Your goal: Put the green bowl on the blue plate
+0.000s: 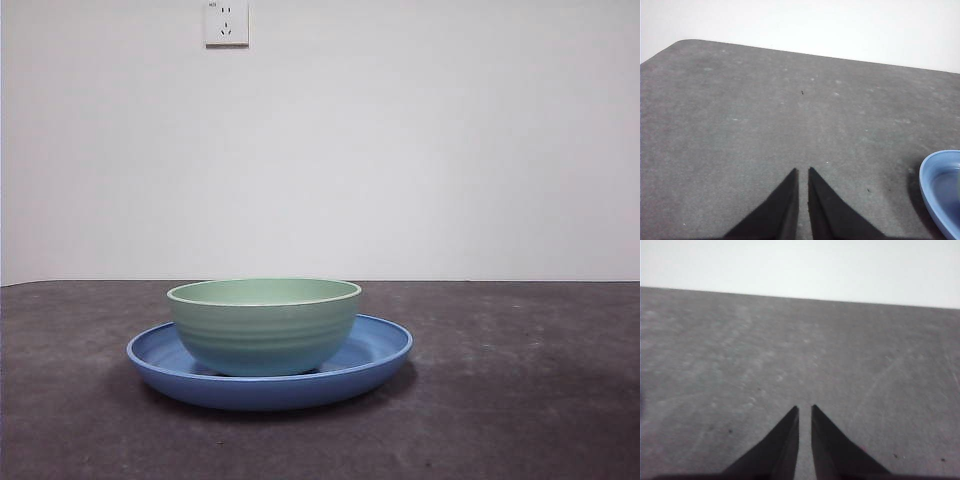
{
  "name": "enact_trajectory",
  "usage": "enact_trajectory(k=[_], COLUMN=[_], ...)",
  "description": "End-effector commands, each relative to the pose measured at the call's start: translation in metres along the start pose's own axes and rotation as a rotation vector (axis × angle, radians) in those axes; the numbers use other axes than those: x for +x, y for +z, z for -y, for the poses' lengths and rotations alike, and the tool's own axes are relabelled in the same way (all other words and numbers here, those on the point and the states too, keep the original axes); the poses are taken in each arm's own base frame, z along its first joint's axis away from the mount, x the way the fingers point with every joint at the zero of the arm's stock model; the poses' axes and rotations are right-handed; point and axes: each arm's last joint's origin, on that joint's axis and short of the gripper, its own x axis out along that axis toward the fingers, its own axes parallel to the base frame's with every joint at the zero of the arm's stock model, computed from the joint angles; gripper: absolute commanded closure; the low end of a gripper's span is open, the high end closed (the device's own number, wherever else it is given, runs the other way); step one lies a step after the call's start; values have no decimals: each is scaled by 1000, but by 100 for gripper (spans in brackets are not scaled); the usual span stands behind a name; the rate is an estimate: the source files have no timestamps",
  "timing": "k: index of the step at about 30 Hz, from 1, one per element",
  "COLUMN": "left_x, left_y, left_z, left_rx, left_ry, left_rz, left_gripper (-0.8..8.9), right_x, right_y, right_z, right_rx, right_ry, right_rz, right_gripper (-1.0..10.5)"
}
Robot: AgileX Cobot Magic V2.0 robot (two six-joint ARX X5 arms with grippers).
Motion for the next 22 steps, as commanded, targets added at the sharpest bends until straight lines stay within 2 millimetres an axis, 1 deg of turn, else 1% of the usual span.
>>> enact_trajectory(k=[1, 5, 17, 22], left_x=[2, 2, 2, 2], left_y=[-5, -5, -5, -5], left_z=[-1, -1, -1, -1], left_rx=[-6, -6, -6, -6], left_ry=[4, 4, 3, 3], left_rz=[-4, -4, -2, -2], left_gripper=[783, 783, 783, 783], right_x=[2, 6, 6, 6], right_y=[-5, -17, -13, -15], right_z=[1, 1, 1, 1], right_rx=[0, 30, 32, 33], right_ry=[-7, -7, -6, -6], right_rz=[-4, -40, 6, 4], right_gripper=[910, 910, 910, 910])
